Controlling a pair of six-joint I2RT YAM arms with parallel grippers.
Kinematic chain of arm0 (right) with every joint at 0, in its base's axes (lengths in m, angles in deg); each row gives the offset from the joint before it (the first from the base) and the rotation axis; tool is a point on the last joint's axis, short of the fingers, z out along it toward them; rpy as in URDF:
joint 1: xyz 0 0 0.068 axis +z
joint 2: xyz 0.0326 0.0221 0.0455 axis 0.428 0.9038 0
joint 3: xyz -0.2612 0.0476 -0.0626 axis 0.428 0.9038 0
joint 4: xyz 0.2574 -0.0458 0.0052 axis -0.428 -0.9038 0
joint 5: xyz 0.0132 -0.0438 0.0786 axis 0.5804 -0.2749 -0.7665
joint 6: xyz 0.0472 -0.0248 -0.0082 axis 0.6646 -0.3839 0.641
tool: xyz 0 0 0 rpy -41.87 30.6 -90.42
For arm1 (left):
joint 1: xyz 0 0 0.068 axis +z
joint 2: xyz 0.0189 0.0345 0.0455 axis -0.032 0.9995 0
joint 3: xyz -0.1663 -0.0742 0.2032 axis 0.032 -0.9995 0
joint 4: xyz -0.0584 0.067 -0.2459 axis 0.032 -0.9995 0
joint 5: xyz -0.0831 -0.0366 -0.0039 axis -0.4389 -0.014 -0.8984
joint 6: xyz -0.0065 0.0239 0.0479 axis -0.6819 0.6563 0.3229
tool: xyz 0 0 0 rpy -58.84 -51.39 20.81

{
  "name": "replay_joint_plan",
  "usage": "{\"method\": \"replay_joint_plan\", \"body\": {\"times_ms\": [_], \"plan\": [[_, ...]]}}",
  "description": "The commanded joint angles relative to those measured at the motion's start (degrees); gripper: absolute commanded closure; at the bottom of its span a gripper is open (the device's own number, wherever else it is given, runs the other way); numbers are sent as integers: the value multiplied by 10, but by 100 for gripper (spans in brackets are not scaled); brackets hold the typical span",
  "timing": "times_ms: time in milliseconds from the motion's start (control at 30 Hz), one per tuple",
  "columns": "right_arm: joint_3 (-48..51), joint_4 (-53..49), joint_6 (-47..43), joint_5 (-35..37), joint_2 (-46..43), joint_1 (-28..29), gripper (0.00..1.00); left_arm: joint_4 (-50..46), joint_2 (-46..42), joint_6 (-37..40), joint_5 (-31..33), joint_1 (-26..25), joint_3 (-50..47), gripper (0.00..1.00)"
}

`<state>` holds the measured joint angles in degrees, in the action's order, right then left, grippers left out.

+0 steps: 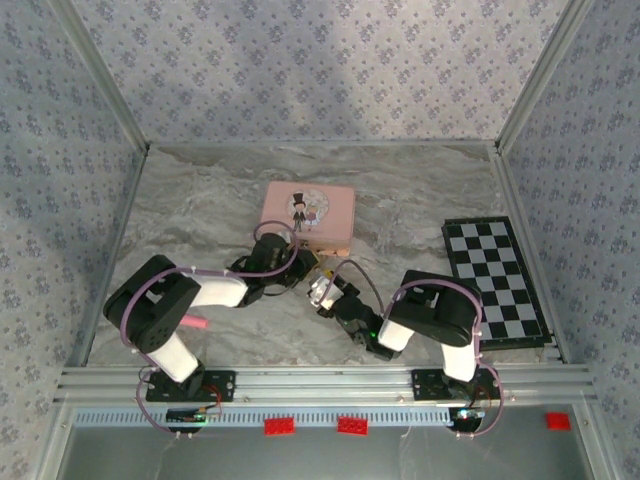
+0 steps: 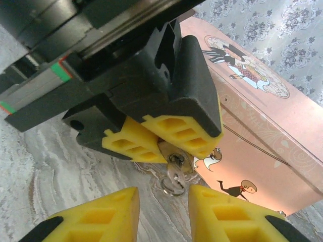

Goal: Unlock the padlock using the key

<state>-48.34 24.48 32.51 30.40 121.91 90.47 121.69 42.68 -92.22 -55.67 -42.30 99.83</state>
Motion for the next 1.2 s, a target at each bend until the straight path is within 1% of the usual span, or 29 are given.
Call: {"method": "replay_joint_plan", "body": {"times_ms": [0, 100, 533, 867, 933, 1000, 1067, 1167], "plan": [[-8, 29, 0, 21, 12, -3, 70, -6, -18, -5, -9, -13, -4, 95], [-6, 29, 1, 18, 12, -6, 74, -7, -17, -5, -11, -14, -5, 95], [-13, 22, 10, 28, 14, -12, 83, -8, -14, -2, -13, -16, 0, 95], [-16, 6, 32, 27, 3, -18, 94, -2, -16, -1, -13, -22, 0, 98], [-15, -2, 51, 28, -5, -23, 96, 2, -17, -1, -12, -24, 0, 98], [-13, -20, 92, 16, -20, -33, 97, 11, -18, -1, -11, -26, 1, 98], [-10, -56, 157, -19, -44, -49, 97, 16, -17, -1, -10, -27, 2, 99], [-14, -148, 278, -75, -84, -75, 98, 28, -16, 0, -10, -27, 5, 100]]}}
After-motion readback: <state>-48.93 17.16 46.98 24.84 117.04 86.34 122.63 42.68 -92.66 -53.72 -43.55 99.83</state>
